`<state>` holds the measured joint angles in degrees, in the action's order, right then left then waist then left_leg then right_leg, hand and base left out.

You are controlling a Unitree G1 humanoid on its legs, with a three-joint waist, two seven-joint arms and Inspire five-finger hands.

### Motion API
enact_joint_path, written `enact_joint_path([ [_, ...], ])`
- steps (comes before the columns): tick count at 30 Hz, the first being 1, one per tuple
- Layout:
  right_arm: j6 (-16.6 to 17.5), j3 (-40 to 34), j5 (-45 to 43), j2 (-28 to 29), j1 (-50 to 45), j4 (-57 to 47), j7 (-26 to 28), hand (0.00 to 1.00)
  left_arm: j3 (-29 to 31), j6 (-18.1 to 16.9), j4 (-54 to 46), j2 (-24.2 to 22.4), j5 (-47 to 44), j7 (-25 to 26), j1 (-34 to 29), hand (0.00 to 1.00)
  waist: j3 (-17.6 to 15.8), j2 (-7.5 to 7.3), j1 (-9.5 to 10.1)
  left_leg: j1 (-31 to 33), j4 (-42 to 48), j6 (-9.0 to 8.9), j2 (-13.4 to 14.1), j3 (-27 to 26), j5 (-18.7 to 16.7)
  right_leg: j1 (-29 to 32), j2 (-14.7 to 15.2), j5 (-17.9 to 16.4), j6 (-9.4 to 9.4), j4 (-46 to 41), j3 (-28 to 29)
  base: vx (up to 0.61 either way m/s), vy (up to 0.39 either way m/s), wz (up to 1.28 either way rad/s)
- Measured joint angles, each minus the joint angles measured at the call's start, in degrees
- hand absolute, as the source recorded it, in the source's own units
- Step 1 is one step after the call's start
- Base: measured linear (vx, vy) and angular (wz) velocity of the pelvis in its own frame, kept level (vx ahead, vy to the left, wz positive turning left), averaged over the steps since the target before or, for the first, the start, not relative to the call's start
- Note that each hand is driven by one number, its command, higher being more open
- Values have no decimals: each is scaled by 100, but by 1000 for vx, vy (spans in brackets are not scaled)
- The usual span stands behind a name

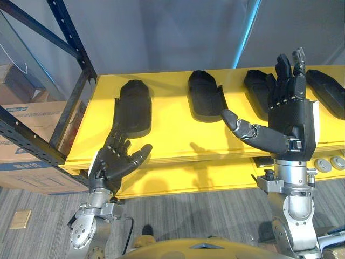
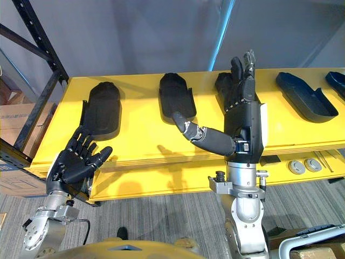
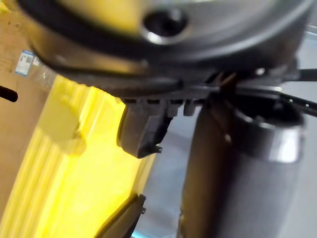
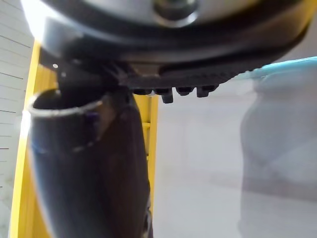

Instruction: Walk over and take three plastic housings, then place them on the shelf

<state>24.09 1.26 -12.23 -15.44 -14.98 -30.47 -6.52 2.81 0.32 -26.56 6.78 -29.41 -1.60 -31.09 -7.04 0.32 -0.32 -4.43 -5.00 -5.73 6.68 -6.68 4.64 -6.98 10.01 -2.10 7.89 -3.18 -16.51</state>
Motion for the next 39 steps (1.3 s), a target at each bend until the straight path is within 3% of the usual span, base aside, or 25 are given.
enact_joint_path([
  [17,0,-3,-104,23,5,183,129,100,30,-40,759,-18,53,517,414,100,169,7,-5,-18,-5,4,4,-108,4,50,-5,52,-5,18,119,-12,-4,-3],
  [39,-6,-57,-173,166,41,509,456,100,58,-478,1490,-17,83,1026,933,100,209,14,-134,-80,-7,10,20,-409,9,189,-20,160,-2,38,428,-17,-2,-7],
])
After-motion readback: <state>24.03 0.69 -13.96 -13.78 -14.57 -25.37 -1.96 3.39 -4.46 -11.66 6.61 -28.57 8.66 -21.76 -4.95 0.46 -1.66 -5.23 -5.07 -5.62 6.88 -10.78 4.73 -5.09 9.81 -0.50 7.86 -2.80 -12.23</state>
